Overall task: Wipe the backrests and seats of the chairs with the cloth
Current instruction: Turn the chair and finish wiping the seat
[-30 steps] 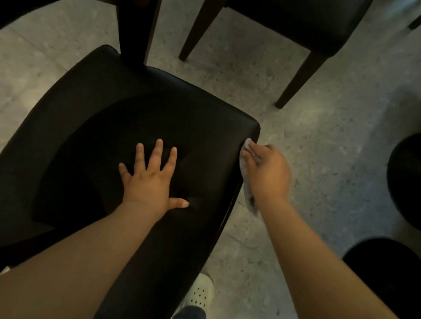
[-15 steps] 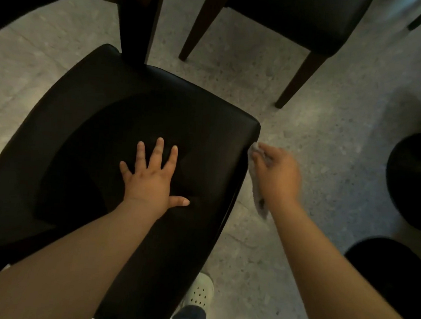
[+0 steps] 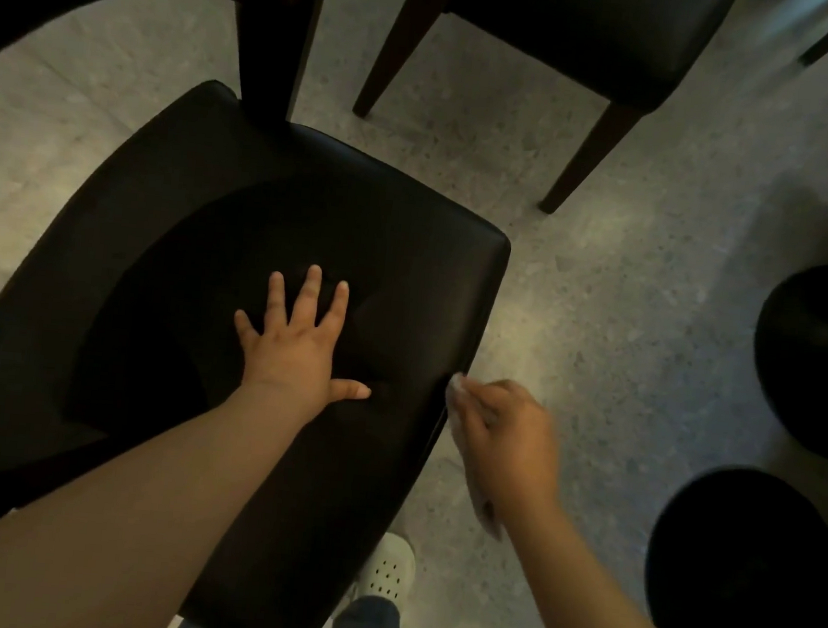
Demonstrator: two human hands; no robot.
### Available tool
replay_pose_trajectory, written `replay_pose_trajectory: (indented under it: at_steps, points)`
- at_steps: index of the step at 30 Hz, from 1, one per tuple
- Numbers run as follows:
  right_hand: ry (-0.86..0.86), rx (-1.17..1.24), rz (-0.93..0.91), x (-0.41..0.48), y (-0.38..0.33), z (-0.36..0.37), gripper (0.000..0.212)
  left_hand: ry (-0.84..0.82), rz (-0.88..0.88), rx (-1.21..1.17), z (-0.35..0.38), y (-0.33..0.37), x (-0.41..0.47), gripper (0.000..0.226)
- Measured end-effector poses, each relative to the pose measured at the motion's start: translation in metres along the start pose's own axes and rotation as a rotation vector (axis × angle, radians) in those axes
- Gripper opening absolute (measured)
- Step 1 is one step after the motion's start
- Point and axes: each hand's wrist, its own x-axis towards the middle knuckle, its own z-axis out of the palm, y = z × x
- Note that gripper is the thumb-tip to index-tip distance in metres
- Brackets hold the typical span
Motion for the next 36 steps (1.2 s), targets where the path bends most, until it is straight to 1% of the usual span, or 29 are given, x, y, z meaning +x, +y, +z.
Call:
replay_pose_trajectory:
  at_steps: [3, 6, 8, 10, 13, 15, 17, 19, 21, 24, 27, 29, 31, 32, 33, 36]
  points:
    - [0.119, -0.050, 0.003, 0.042, -0.002, -0.004, 0.028, 0.002, -0.003, 0.002, 0.001, 0.000, 0.000, 0.121]
    - [0.131, -0.101, 0.002, 0.068, -0.005, 0.003, 0.030, 0.013, -0.001, -0.005, 0.003, -0.001, 0.002, 0.121]
    - [0.138, -0.100, -0.008, 0.053, -0.002, 0.012, 0.029, 0.012, -0.001, -0.001, 0.003, 0.000, 0.001, 0.121]
    - [0.105, -0.066, -0.022, 0.014, 0.004, 0.021, 0.029, 0.016, -0.005, -0.004, 0.002, 0.000, 0.001, 0.121]
    - [-0.042, 0.034, 0.007, -0.041, 0.008, 0.026, 0.027, 0.016, -0.003, -0.008, 0.000, 0.000, -0.002, 0.120]
    - [-0.085, 0.056, 0.021, -0.054, 0.006, 0.022, 0.027, 0.019, -0.006, -0.013, -0.001, 0.000, -0.003, 0.120]
    - [-0.017, 0.044, 0.033, -0.041, 0.001, 0.012, 0.027, 0.019, 0.000, -0.015, -0.001, 0.001, -0.003, 0.120]
    - [0.097, 0.017, 0.028, -0.007, -0.002, 0.001, 0.026, 0.023, 0.006, -0.014, -0.001, 0.000, -0.004, 0.120]
    - [0.148, -0.016, 0.040, 0.031, -0.006, -0.006, 0.028, 0.030, 0.004, -0.016, 0.000, 0.000, -0.003, 0.121]
    - [0.120, -0.065, 0.047, 0.046, -0.008, 0.004, 0.031, 0.039, 0.003, -0.024, 0.001, -0.001, -0.003, 0.121]
    - [0.122, -0.040, 0.033, 0.003, -0.001, 0.023, 0.034, 0.061, 0.014, -0.035, 0.002, -0.002, -0.006, 0.120]
    - [0.028, 0.012, 0.029, -0.033, 0.004, 0.028, 0.031, 0.078, 0.009, -0.049, 0.003, -0.001, -0.008, 0.119]
    - [-0.092, 0.000, 0.007, -0.055, 0.007, 0.025, 0.030, 0.113, -0.003, -0.082, 0.005, 0.001, -0.013, 0.116]
    - [-0.112, -0.001, 0.001, -0.058, 0.008, 0.023, 0.032, 0.140, 0.002, -0.108, 0.007, 0.002, -0.019, 0.112]
    - [-0.096, 0.022, 0.014, -0.057, 0.008, 0.018, 0.033, 0.169, 0.016, -0.141, 0.011, 0.002, -0.026, 0.107]
    - [0.056, 0.079, 0.043, -0.030, 0.001, 0.005, 0.029, 0.239, 0.078, -0.234, 0.028, 0.004, -0.054, 0.090]
